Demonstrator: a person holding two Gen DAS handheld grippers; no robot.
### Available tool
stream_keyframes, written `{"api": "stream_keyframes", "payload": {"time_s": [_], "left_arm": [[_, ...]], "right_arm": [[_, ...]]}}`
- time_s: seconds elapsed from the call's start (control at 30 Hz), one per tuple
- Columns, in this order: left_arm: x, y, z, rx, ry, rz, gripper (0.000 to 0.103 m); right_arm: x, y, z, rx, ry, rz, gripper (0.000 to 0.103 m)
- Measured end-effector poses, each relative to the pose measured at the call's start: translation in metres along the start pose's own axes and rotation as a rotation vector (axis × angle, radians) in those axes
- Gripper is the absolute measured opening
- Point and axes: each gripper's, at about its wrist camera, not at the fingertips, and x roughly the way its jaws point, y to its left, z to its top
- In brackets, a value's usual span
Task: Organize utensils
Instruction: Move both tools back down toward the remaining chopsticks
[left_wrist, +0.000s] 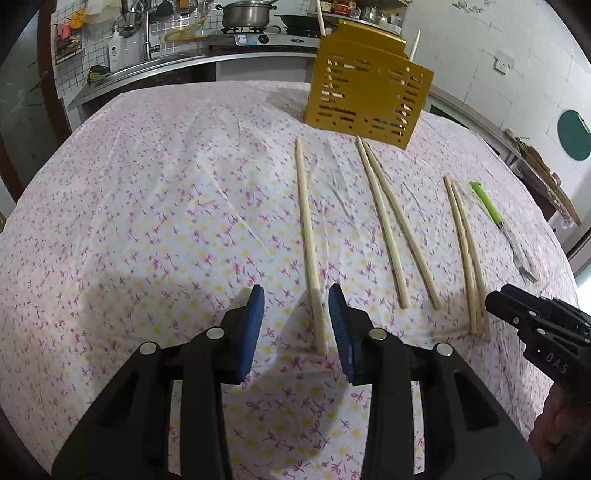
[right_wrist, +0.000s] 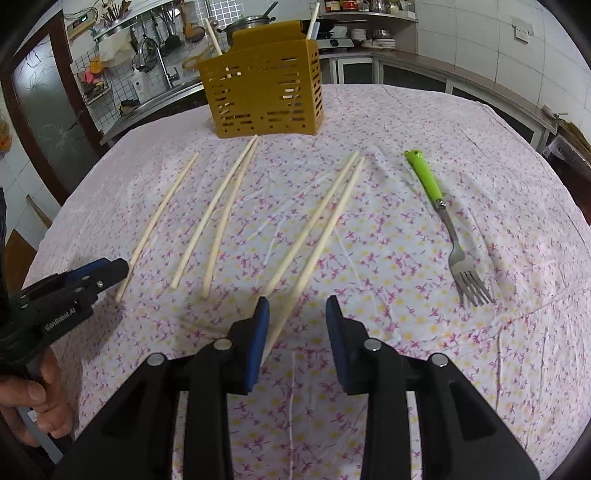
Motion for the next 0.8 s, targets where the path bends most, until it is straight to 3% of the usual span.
{"api": "stream_keyframes", "payload": {"time_s": [0.37,0.8], "left_arm": [[0.021,-0.004,0.018,0.038,0.025,0.046,0.036],[0.062,-0.009,0.07,0.068,0.045,0.059,0.038]], "right_arm": [[0.018,-0.008,0.011,-0.025,0.016,-0.062,0.034],[0.053,-0.042,0.067,-0.008,0.034,-0.07,0.036]]}}
